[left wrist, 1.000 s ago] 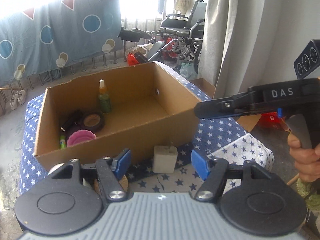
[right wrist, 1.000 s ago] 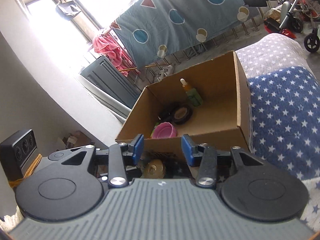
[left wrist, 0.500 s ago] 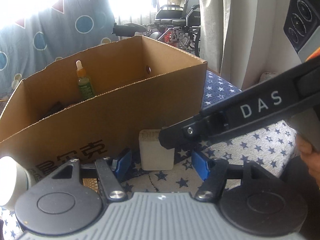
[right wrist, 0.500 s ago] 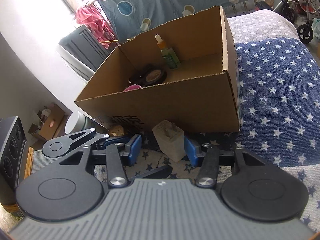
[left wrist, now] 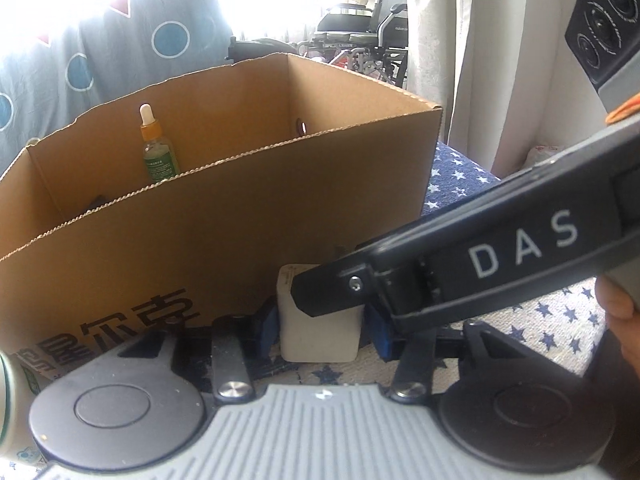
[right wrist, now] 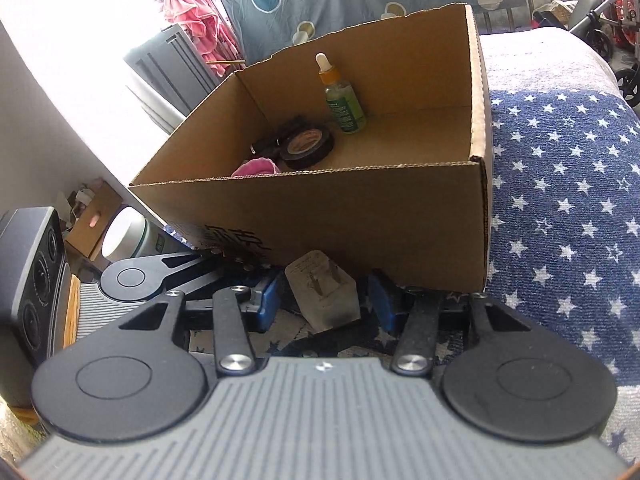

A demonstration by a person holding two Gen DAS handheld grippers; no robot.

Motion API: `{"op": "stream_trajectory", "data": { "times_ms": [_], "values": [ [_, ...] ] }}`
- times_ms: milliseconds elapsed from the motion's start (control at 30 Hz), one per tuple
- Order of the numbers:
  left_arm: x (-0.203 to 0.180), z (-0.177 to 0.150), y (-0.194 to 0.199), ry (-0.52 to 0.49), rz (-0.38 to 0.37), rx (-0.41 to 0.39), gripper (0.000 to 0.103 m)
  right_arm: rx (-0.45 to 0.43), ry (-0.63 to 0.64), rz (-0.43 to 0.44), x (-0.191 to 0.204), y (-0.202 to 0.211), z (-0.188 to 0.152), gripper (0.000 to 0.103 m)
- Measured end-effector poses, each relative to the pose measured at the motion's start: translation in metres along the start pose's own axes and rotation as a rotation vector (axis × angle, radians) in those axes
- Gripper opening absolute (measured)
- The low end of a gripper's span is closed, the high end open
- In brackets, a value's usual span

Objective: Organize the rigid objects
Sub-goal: 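Grasp the white charger plug with the right gripper, then carry the charger plug into the box and open the right gripper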

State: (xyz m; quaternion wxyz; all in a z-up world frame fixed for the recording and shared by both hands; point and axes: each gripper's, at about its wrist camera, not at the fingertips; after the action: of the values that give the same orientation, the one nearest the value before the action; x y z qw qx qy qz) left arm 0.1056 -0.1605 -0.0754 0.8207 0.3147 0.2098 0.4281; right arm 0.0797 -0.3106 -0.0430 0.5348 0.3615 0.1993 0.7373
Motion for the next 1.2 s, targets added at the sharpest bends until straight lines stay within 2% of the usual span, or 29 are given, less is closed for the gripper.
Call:
{"op": "stream_trajectory", "data": {
  "times_ms": [133,333,633,800,933,1033,1200],
  "values": [
    [0.002,-0.002,0.001,0.022,-0.002,-0.003,0.044,0.002,0.03,-0.012,0.005,0.0,-0.001,0.034],
    [0.001,0.0,0.013,0.026,-0.012,-0.017,0.044,-0.01,0.033,-0.022,0.014,0.011,-0.004,0.033],
    [-0.009,0.007,0.075,0.007,0.018,-0.118,0.044,-0.071,0.111,-0.026,0.053,0.061,0.007,0.032],
    [-0.01,0.027,0.106,0.003,0.051,-0.183,0.044,-0.12,0.177,-0.013,0.074,0.088,0.031,0.032],
    [-0.001,0.052,0.113,0.034,0.053,-0.202,0.044,-0.133,0.22,0.0,0.08,0.097,0.06,0.032],
    [0.011,0.074,0.105,0.077,0.045,-0.188,0.044,-0.117,0.235,0.013,0.076,0.093,0.088,0.032],
    [0.041,0.108,0.066,0.2,0.018,-0.111,0.044,-0.043,0.212,0.041,0.051,0.064,0.139,0.031]
  ]
}}
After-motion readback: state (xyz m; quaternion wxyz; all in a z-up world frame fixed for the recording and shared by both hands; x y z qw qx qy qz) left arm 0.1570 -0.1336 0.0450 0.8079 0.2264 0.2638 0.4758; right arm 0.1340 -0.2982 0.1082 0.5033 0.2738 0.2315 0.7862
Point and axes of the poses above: each gripper's, at about its wrist camera, not at the fingertips, and y roughly against the way its jaws point, x to its left, z to its top, and after that the axes turned 8 degrees about y, right-handed
